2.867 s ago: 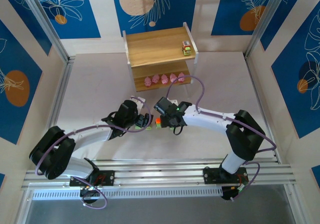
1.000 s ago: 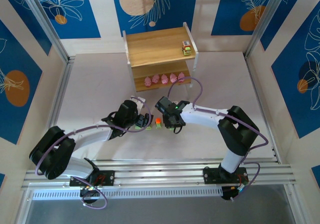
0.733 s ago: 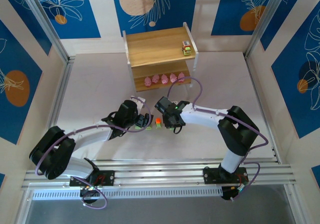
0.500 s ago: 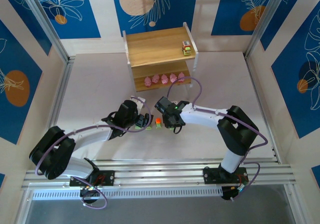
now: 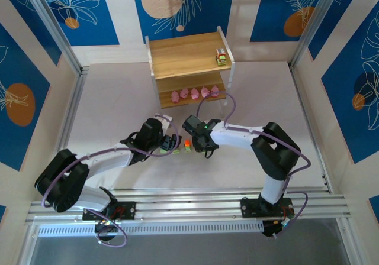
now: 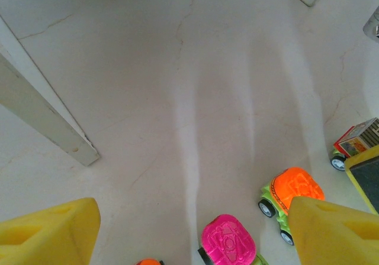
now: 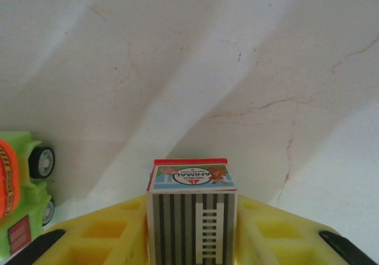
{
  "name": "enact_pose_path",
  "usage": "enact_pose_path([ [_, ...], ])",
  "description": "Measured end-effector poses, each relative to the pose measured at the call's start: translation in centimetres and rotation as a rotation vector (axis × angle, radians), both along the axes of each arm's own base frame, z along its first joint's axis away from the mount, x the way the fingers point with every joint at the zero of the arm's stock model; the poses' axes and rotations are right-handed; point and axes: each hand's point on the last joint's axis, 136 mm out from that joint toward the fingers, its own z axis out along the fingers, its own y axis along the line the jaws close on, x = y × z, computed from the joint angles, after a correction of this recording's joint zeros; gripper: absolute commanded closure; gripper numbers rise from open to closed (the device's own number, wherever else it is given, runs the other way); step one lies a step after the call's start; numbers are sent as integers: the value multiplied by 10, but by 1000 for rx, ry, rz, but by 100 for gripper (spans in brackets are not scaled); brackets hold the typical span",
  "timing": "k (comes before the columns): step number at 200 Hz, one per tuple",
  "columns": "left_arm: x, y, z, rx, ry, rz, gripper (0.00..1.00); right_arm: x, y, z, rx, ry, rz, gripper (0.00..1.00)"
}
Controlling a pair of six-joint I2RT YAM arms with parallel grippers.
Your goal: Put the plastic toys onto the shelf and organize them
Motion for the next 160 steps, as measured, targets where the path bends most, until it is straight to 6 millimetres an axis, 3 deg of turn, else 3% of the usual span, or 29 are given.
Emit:
enact_pose_path([
  [43, 0, 0, 0, 0, 0, 0, 17, 0, 0, 2, 2, -3, 2, 71],
  [80, 0, 0, 0, 0, 0, 0, 17, -3, -4, 11, -2, -6, 9, 71],
  [160, 0, 0, 0, -1, 0, -1, 17, 1, -4, 99, 91, -127, 51, 72],
])
